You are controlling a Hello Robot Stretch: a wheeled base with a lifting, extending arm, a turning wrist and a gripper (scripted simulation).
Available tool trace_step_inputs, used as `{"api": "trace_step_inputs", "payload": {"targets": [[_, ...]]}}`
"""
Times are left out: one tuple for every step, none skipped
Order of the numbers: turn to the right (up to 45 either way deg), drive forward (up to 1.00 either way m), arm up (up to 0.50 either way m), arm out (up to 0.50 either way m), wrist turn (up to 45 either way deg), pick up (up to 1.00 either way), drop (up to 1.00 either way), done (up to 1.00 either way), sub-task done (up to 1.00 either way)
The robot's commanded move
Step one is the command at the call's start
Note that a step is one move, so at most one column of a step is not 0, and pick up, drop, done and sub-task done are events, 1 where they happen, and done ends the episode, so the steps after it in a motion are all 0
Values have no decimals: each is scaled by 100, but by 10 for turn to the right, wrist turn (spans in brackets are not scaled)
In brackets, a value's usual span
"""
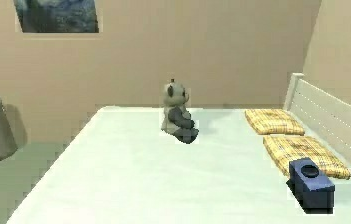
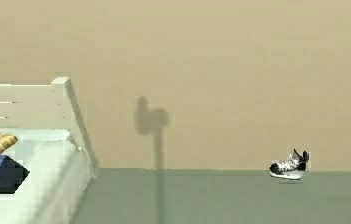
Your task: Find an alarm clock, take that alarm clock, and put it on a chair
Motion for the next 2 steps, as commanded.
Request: {"api": "trace_step_inputs", "payload": {"targets": [[450, 0, 0, 0, 0, 0, 0, 0, 0], [270, 0, 0, 0, 0, 0, 0, 0, 0]]}}
